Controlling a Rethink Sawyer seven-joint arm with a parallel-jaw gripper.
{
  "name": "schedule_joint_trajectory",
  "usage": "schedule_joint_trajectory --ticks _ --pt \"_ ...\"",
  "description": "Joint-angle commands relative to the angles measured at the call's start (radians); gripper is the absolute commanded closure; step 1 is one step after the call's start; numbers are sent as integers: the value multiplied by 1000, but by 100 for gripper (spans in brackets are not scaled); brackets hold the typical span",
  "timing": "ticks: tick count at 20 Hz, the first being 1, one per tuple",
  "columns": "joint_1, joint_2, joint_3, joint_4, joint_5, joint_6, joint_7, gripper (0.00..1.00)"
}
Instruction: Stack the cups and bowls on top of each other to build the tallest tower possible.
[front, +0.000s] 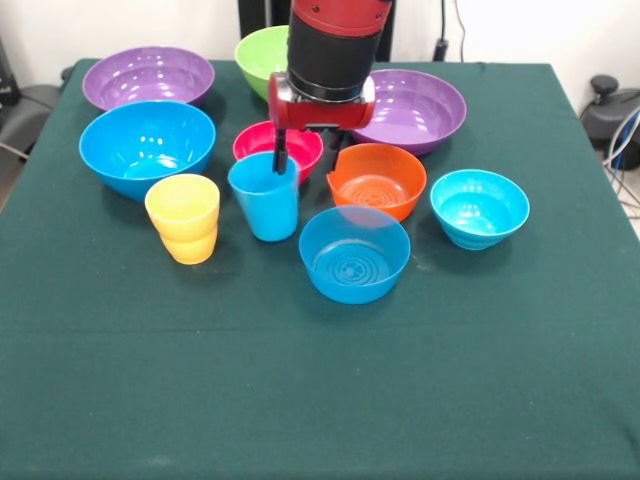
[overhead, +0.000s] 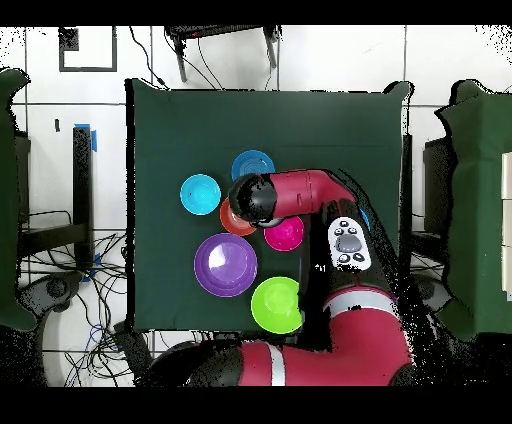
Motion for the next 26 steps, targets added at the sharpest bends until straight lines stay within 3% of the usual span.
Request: schedule_joint_trajectory --ticks 1,8,16,26 --pt "44 6 29 -9 -28 92 -3 0" --pt "35 6 31 -8 -30 75 -20 0" --pt "-1 24 37 20 -64 -21 -37 0" --pt "-17 44 43 7 -82 -33 -53 0"
